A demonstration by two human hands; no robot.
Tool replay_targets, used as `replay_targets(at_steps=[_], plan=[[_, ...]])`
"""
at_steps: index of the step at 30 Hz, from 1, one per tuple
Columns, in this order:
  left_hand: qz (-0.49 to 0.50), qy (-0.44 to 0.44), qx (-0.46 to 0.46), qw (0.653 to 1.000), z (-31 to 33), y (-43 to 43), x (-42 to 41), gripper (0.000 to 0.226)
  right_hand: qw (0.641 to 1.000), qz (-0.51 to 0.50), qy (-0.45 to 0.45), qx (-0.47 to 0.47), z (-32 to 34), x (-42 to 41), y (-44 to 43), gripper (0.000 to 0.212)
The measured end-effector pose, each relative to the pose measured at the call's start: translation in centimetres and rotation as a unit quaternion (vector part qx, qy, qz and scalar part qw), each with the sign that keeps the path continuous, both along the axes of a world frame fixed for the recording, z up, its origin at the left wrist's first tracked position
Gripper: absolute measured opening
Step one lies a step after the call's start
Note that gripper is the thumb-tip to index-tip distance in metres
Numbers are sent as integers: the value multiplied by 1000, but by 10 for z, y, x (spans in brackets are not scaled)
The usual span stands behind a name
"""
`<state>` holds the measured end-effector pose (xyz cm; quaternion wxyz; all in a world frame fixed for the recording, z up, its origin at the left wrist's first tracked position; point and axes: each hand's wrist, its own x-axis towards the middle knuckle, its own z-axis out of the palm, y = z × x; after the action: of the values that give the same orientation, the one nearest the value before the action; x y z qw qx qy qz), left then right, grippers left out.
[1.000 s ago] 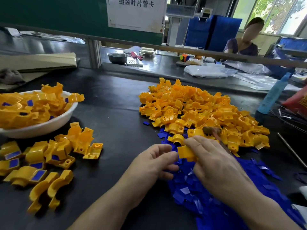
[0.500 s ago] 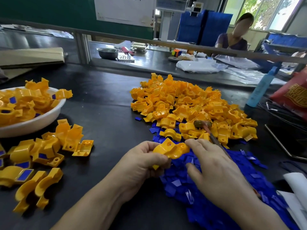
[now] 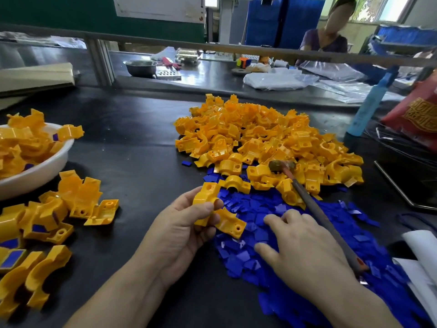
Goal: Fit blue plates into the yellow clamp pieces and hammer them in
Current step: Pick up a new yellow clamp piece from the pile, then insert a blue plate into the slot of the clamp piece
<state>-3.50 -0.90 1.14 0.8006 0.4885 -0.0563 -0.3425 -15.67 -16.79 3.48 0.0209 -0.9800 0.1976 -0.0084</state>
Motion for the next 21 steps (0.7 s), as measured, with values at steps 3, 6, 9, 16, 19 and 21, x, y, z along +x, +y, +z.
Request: replay_targets(at_steps=[3, 6, 9, 16, 19, 21], plan=[[4, 1, -21, 1000, 0, 0, 1, 58, 1000, 3, -19, 4, -5, 4, -2, 36], [1, -1, -55, 998, 1, 3, 3, 62, 998, 7, -60, -5, -10, 5, -4, 23], [-3, -12, -47, 999, -1, 4, 4, 63, 995, 13, -104, -5, -15, 3, -8, 22], [12, -1, -61, 998, 5, 6, 2, 55, 959, -15, -219, 177, -12, 2, -11, 14], [2, 1, -64, 998, 6, 7, 1, 53, 816, -73, -257, 513, -2, 2, -7, 18], [-18, -7, -56, 998, 6, 7, -1, 57, 706, -94, -260, 652, 4, 2, -5, 20]])
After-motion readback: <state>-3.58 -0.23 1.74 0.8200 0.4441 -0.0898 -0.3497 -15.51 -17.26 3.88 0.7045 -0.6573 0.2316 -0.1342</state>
